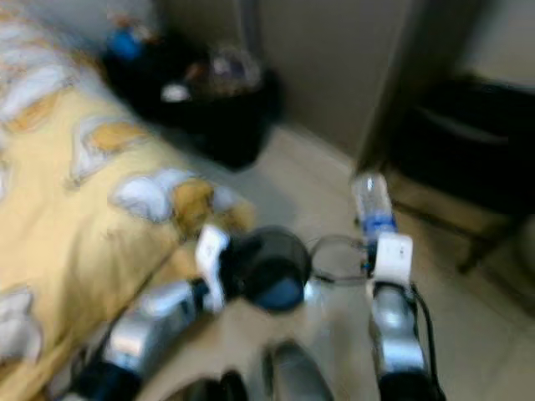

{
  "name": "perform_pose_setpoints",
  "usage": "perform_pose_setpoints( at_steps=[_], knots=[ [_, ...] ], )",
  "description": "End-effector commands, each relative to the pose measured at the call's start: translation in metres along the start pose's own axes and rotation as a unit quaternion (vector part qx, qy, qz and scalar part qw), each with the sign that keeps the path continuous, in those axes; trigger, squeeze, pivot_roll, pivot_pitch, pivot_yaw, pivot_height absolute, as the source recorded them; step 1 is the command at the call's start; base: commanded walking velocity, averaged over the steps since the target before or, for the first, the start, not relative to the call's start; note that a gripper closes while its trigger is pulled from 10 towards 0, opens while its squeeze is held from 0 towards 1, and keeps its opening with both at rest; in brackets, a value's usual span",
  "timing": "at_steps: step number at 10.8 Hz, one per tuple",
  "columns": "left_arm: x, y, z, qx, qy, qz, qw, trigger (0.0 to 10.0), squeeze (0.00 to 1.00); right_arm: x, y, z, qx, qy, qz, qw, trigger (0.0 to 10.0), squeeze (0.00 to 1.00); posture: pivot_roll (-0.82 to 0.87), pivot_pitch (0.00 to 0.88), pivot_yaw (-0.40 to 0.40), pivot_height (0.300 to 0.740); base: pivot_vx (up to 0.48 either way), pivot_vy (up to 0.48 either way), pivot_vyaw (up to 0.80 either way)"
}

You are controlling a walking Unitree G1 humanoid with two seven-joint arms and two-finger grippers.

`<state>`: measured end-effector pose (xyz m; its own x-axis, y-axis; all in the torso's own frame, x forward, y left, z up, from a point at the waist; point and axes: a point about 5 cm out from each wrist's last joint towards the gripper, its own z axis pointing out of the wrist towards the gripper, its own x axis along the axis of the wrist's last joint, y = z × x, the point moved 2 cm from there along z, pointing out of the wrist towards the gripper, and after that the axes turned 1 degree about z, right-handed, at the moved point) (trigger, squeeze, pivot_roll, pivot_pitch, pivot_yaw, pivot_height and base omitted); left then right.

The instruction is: Clean up the room

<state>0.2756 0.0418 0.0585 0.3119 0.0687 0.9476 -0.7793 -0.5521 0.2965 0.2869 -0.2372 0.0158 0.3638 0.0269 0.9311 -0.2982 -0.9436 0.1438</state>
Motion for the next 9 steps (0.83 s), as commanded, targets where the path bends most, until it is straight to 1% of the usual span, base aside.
perform_pose_setpoints(
  at_steps=[1,2,3,4,5,6,7,8,9],
  knots=[
    [-0.009,0.008,-0.005,-0.03,-0.028,0.012,0.999,10.0,0.0,-0.012,-0.013,0.0,0.026,-0.031,0.02,0.999,10.0,0.0,-0.33,0.252,0.151,0.74,0.0,0.0,0.0],
    [-0.016,0.016,-0.006,-0.053,-0.046,0.024,0.997,10.0,0.0,-0.016,-0.015,0.001,0.031,-0.043,0.026,0.998,10.0,0.0,-0.31,0.26,0.158,0.74,0.0,0.0,0.0],
    [-0.02,0.021,-0.007,-0.065,-0.061,0.025,0.996,10.0,0.0,-0.019,-0.02,0.003,0.044,-0.054,0.032,0.997,10.0,0.0,-0.3,0.262,0.16,0.74,0.0,0.0,0.0],
    [-0.02,0.022,-0.013,-0.064,-0.064,0.022,0.996,10.0,0.0,-0.017,-0.029,0.007,0.067,-0.055,0.049,0.995,10.0,0.0,-0.29,0.266,0.161,0.74,0.0,0.0,0.0],
    [-0.016,0.016,-0.023,-0.033,-0.056,0.023,0.998,10.0,0.0,-0.009,-0.038,0.011,0.094,-0.049,0.065,0.992,10.0,0.0,-0.25,0.276,0.149,0.74,0.0,0.0,0.0],
    [-0.005,0.008,-0.032,0.018,-0.026,-0.005,0.999,10.0,0.0,0.0,-0.043,0.015,0.112,-0.04,0.064,0.991,10.0,0.0,-0.24,0.293,0.123,0.74,0.0,0.0,0.0],
    [0.001,0.005,-0.037,0.05,0.0,-0.032,0.998,10.0,0.0,0.003,-0.044,0.017,0.12,-0.036,0.059,0.99,10.0,0.0,-0.23,0.305,0.101,0.74,0.0,0.0,0.0],
    [0.0,0.006,-0.052,0.103,0.026,-0.054,0.993,10.0,0.0,0.008,-0.043,0.02,0.137,-0.034,0.034,0.989,10.0,0.0,-0.22,0.32,0.057,0.74,0.0,0.0,0.0],
    [-0.008,0.016,-0.056,0.1,0.012,-0.055,0.993,10.0,0.0,0.01,-0.04,0.022,0.138,-0.034,0.029,0.989,10.0,0.0,-0.22,0.325,0.033,0.74,0.0,0.0,0.0]
  ],
)
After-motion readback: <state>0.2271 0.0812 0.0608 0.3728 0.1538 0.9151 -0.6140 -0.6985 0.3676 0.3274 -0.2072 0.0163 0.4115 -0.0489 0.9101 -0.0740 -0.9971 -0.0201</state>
